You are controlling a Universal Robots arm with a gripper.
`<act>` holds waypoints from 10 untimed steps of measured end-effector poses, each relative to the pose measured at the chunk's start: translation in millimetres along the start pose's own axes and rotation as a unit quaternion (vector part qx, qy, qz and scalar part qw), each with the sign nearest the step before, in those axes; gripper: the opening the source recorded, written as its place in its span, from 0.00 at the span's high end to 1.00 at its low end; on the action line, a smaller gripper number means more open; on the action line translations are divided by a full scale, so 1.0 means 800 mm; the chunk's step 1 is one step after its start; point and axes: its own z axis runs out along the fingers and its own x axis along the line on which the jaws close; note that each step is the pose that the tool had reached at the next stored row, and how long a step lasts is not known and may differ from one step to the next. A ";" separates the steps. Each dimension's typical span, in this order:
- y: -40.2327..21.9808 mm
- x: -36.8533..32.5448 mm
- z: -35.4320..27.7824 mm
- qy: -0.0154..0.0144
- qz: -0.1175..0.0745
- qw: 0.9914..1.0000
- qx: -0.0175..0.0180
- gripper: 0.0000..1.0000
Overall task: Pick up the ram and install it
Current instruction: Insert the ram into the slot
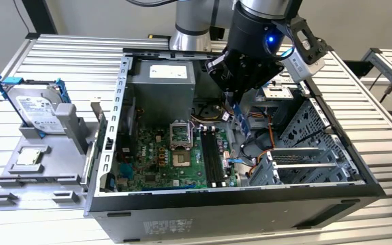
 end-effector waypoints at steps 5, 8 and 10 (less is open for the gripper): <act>0.0000 0.0000 0.0013 0.000 0.000 1.000 0.000 1.00; -0.0001 0.0001 0.0036 0.000 0.000 1.000 0.000 1.00; 0.0000 0.0001 0.0057 0.000 0.000 1.000 0.000 1.00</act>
